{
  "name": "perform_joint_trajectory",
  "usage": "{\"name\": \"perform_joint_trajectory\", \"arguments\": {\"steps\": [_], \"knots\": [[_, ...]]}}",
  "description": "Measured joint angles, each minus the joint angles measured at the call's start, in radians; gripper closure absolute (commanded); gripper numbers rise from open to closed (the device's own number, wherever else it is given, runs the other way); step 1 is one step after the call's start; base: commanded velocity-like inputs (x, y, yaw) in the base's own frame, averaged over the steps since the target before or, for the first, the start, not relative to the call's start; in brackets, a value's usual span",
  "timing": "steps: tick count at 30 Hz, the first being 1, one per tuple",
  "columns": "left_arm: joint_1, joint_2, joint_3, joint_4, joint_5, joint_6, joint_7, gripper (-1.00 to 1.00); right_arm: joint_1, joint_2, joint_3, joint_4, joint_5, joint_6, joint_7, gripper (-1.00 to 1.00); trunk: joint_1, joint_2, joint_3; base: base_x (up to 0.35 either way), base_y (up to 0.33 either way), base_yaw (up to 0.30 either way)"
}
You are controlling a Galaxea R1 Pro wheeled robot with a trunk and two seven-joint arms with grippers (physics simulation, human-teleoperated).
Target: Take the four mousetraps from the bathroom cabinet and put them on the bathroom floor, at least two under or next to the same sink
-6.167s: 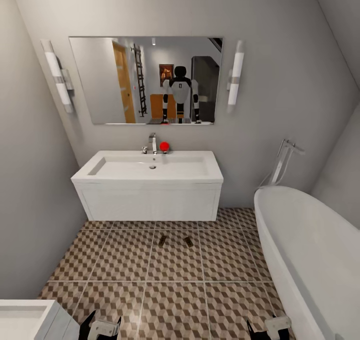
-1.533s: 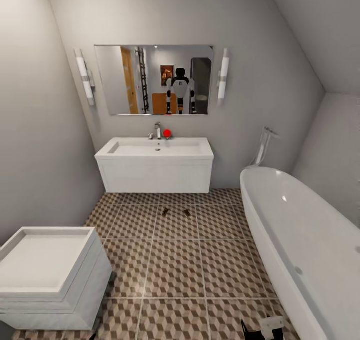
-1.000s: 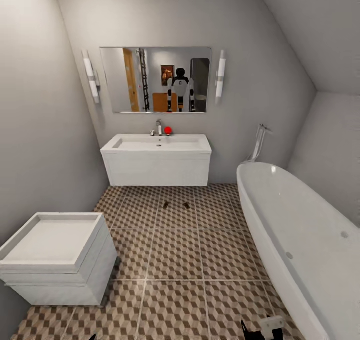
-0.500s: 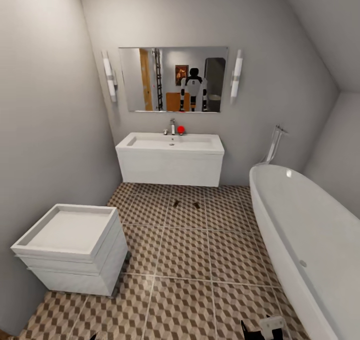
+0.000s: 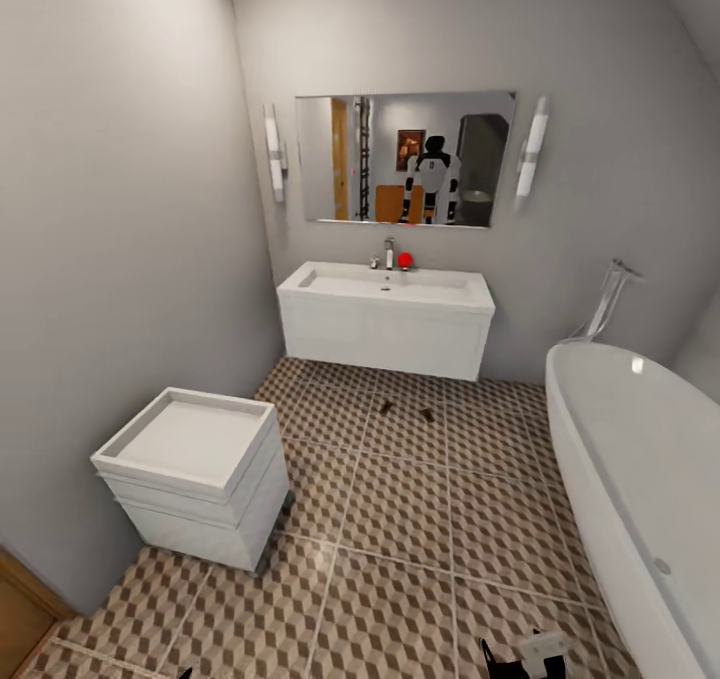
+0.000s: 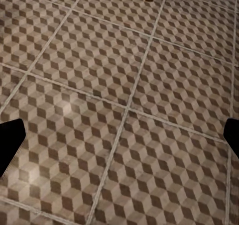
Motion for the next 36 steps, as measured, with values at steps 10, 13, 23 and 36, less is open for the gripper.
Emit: {"name": "perform_joint_trajectory", "arguments": {"steps": [10, 13, 23, 36], "knots": [[0.0, -0.001, 0.0, 0.0, 0.0, 0.0, 0.0, -1.0, 0.0, 0.0, 0.0, 0.0, 0.0, 0.0, 0.0, -1.0, 0.0, 0.0, 0.0, 0.0, 0.0, 0.286], [0.0, -0.001, 0.0, 0.0, 0.0, 0.0, 0.0, -1.0, 0.0, 0.0, 0.0, 0.0, 0.0, 0.0, 0.0, -1.0, 0.0, 0.0, 0.0, 0.0, 0.0, 0.286], [0.0, -0.002, 0.0, 0.0, 0.0, 0.0, 0.0, -1.0, 0.0, 0.0, 0.0, 0.0, 0.0, 0.0, 0.0, -1.0, 0.0, 0.0, 0.0, 0.0, 0.0, 0.286], [0.001, -0.016, 0.0, 0.0, 0.0, 0.0, 0.0, -1.0, 0.0, 0.0, 0.0, 0.0, 0.0, 0.0, 0.0, -1.0, 0.0, 0.0, 0.0, 0.0, 0.0, 0.286]]}}
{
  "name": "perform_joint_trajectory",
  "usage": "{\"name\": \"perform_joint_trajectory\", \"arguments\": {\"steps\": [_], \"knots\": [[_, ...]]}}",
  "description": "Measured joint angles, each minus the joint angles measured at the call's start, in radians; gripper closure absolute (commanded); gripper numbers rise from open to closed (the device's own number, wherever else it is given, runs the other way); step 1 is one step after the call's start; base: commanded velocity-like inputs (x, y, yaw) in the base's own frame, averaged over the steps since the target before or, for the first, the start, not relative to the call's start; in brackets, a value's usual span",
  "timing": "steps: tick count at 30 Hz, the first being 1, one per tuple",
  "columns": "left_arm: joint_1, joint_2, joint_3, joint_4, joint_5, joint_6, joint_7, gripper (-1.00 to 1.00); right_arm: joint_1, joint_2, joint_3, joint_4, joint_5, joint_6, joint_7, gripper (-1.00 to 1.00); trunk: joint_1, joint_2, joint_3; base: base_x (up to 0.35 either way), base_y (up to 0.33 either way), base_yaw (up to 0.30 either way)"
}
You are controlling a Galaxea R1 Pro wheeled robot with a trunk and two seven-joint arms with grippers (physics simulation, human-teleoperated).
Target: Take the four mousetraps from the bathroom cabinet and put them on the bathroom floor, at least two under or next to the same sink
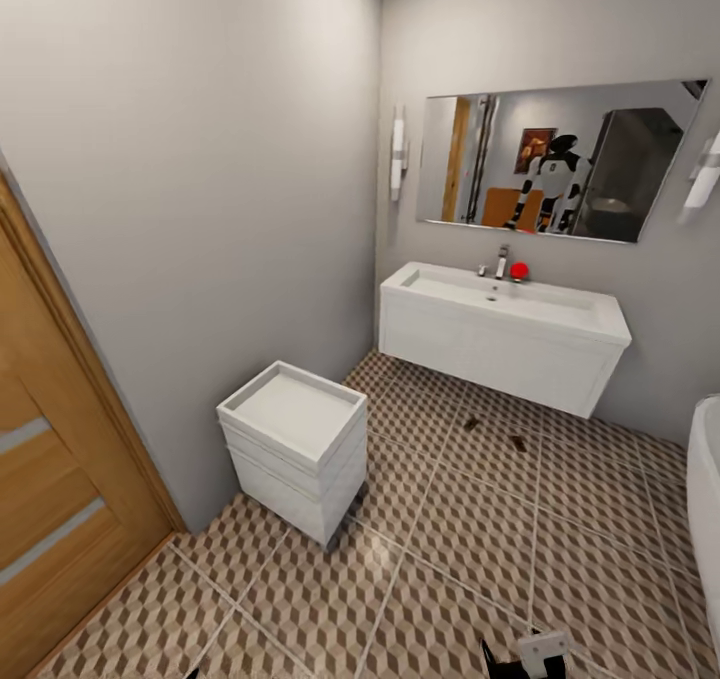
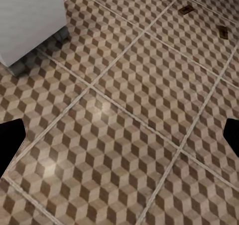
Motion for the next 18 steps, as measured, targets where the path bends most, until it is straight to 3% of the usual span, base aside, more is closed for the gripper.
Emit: {"name": "perform_joint_trajectory", "arguments": {"steps": [18], "knots": [[0.0, -0.001, 0.0, 0.0, 0.0, 0.0, 0.0, -1.0, 0.0, 0.0, 0.0, 0.0, 0.0, 0.0, 0.0, -1.0, 0.0, 0.0, 0.0, 0.0, 0.0, 0.286]]}}
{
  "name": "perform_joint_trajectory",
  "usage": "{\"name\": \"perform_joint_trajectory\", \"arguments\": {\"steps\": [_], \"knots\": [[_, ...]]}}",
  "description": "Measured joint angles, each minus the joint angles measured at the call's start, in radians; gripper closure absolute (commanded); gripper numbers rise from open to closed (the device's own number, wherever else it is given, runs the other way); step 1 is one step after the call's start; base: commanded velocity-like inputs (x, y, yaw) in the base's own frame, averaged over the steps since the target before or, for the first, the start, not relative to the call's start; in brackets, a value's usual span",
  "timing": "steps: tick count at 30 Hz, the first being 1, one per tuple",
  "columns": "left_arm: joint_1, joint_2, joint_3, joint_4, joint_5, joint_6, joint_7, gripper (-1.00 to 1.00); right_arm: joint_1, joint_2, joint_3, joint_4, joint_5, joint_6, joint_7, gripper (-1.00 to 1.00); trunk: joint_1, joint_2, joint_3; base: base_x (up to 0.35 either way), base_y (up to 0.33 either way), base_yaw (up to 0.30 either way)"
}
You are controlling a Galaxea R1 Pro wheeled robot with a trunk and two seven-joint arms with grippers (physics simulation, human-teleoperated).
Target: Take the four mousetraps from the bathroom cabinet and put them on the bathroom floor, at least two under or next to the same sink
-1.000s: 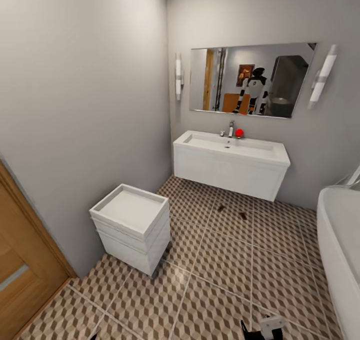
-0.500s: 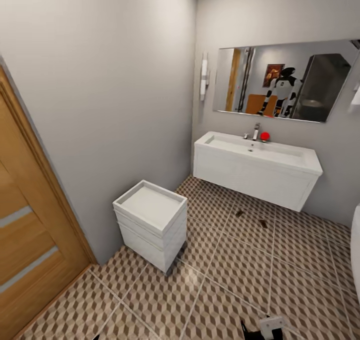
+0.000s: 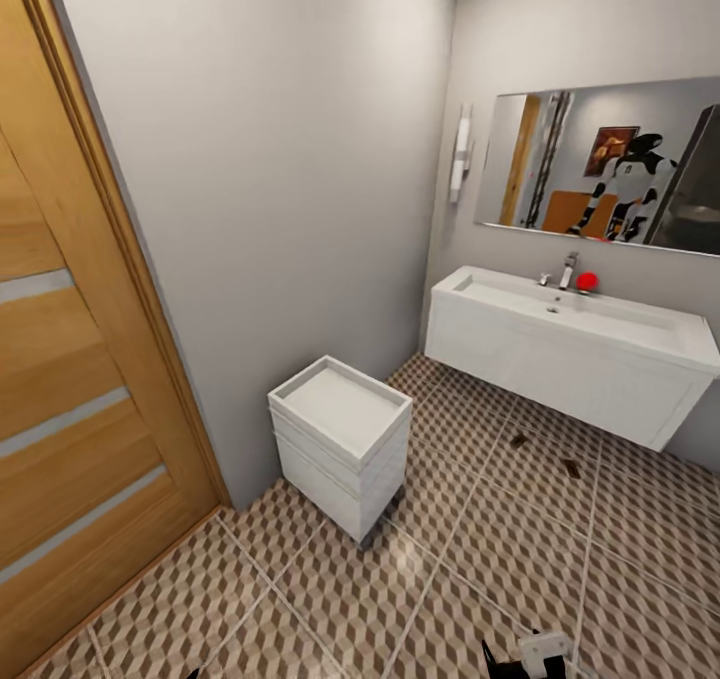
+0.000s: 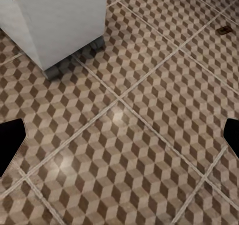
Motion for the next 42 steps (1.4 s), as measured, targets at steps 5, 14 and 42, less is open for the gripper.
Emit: {"name": "perform_joint_trajectory", "arguments": {"steps": [5, 14, 42], "knots": [[0.0, 0.0, 0.0, 0.0, 0.0, 0.0, 0.0, -1.0, 0.0, 0.001, 0.0, 0.0, 0.0, 0.0, 0.0, -1.0, 0.0, 0.0, 0.0, 0.0, 0.0, 0.286], [0.0, -0.001, 0.0, 0.0, 0.0, 0.0, 0.001, -1.0, 0.0, 0.001, 0.0, 0.0, 0.0, 0.0, 0.0, -1.0, 0.0, 0.0, 0.0, 0.0, 0.0, 0.286], [0.0, -0.001, 0.0, 0.0, 0.0, 0.0, 0.0, -1.0, 0.0, 0.002, 0.0, 0.0, 0.0, 0.0, 0.0, -1.0, 0.0, 0.0, 0.0, 0.0, 0.0, 0.286]]}}
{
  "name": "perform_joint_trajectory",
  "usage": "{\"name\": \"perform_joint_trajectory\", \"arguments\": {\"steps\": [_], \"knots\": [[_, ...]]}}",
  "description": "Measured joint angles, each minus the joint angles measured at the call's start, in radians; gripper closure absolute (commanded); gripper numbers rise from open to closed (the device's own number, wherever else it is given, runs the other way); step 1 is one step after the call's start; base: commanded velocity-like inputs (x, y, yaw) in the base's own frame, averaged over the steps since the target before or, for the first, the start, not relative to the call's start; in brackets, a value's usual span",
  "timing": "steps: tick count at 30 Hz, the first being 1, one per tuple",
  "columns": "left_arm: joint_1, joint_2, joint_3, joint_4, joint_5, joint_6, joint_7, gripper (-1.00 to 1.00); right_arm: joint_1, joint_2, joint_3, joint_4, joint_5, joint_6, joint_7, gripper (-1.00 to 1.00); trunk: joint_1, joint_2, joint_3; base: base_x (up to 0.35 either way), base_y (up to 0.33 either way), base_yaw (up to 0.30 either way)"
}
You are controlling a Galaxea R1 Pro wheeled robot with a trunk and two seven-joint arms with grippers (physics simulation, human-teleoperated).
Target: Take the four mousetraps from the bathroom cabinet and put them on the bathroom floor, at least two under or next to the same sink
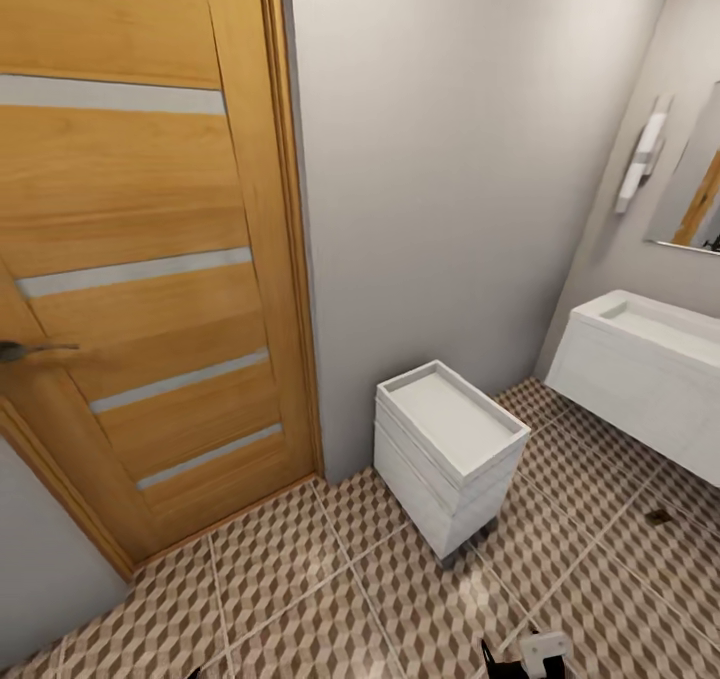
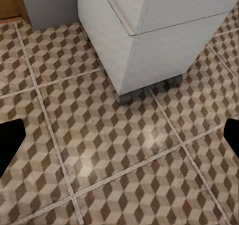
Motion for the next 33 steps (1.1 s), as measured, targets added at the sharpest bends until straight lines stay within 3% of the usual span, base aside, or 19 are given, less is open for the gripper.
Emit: {"name": "perform_joint_trajectory", "arguments": {"steps": [33], "knots": [[0.0, -0.001, 0.0, 0.0, 0.0, 0.001, 0.0, -1.0, 0.0, 0.008, 0.0, 0.0, 0.0, 0.0, 0.0, -1.0, 0.0, 0.0, 0.0, 0.0, 0.0, 0.287]]}}
